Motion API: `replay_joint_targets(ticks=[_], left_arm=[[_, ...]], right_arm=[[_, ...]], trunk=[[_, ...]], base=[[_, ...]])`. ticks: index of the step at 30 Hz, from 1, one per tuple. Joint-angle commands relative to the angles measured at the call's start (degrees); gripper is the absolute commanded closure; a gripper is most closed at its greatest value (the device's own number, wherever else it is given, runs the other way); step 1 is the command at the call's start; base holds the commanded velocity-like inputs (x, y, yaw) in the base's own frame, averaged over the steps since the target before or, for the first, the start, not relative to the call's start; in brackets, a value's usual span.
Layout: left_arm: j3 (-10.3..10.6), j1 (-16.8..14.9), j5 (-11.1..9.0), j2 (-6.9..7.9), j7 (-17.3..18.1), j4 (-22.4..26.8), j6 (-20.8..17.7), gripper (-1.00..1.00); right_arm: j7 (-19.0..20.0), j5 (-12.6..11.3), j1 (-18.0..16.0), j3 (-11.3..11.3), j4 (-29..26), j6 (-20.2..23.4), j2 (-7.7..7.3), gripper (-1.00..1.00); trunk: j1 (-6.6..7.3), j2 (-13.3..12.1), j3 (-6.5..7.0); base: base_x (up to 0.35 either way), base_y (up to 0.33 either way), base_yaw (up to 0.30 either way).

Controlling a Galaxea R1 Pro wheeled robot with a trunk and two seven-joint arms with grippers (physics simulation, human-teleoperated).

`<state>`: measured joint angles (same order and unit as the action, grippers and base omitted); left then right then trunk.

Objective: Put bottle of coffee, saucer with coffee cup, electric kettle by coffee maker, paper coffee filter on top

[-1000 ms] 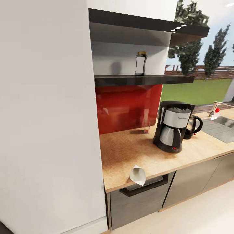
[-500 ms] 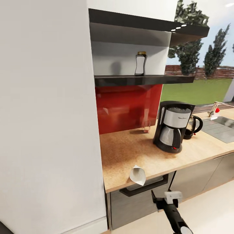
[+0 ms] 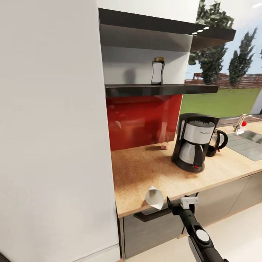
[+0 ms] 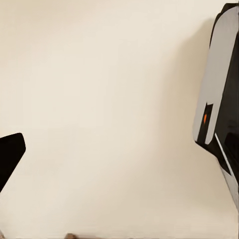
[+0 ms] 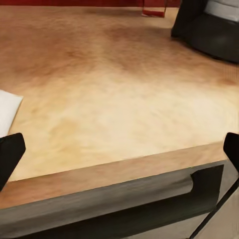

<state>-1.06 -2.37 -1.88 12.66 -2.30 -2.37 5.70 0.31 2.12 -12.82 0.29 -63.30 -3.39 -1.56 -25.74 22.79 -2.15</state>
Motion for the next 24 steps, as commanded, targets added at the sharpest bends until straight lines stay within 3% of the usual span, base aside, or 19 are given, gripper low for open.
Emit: replay_joint_targets(ticks=[1,11,20,24], left_arm=[[-0.1,-0.1,0.1,-0.04,-0.1,-0.2,0.1,-1.0],[-0.3,-0.1,0.9,-0.34,-0.2,-0.3,-1.4,-1.0],[-0.1,0.1,0.7,-0.51,-0.4,-0.2,-1.5,-1.0],[-0.1,0.2,0.7,-0.53,-0.4,-0.2,-1.5,-1.0]], right_arm=[[0.0,0.2,-0.1,0.1,0.0,-0.1,-0.03,-1.0],[0.0,0.2,-0.1,0.8,0.3,-0.1,0.09,-1.0],[0.2,0.3,-0.1,0.1,-0.4,0.0,2.46,-1.0],[0.2,0.3,-0.1,0.1,-0.4,0.1,2.79,-1.0]], trunk=[[-0.05,0.1,-0.13],[-0.05,0.1,-0.13],[-0.05,0.1,-0.13],[-0.05,0.1,-0.13]], base=[[0.116,0.0,0.0],[0.02,0.0,0.0],[-0.061,-0.014,0.0],[-0.152,-0.037,0.0]])
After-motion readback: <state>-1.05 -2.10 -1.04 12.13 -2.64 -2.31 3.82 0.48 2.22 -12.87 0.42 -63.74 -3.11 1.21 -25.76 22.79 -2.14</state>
